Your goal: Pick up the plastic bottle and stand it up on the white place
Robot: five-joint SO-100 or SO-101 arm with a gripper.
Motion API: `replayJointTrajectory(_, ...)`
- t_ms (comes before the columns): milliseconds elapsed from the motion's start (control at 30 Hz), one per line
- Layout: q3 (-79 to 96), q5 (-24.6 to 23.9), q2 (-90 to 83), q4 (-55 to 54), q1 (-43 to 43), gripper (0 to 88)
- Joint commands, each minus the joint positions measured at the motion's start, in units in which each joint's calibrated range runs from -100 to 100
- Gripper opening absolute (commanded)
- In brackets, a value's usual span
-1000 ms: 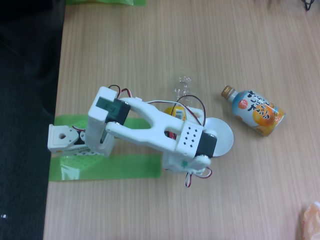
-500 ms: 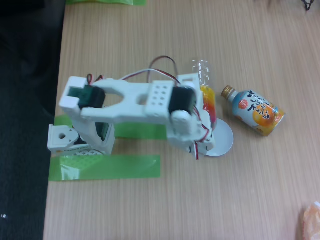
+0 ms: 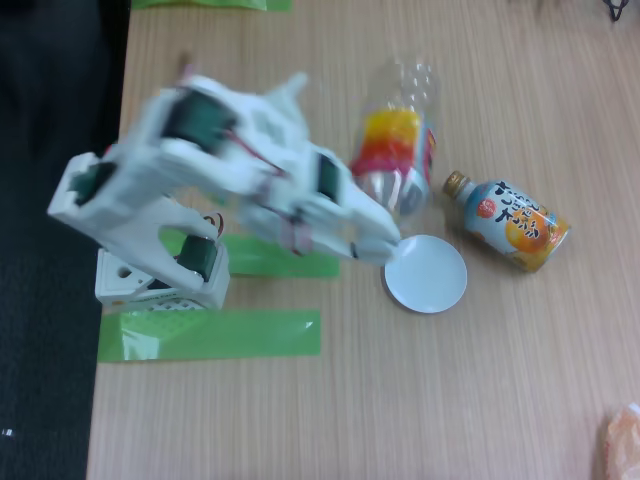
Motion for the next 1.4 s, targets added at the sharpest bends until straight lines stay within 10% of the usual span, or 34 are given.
replayJointTrajectory(0,-1.9,0.2,-10.6,-0.6,-0.5,7.0)
replayJointTrajectory(467,11.2,0.7,-17.2,-25.3,0.1,7.1)
replayJointTrajectory(1000,57.1,29.1,-32.9,-73.6,0.0,6.8)
replayJointTrajectory(1367,94.5,39.7,-61.2,-92.5,-9.4,6.7)
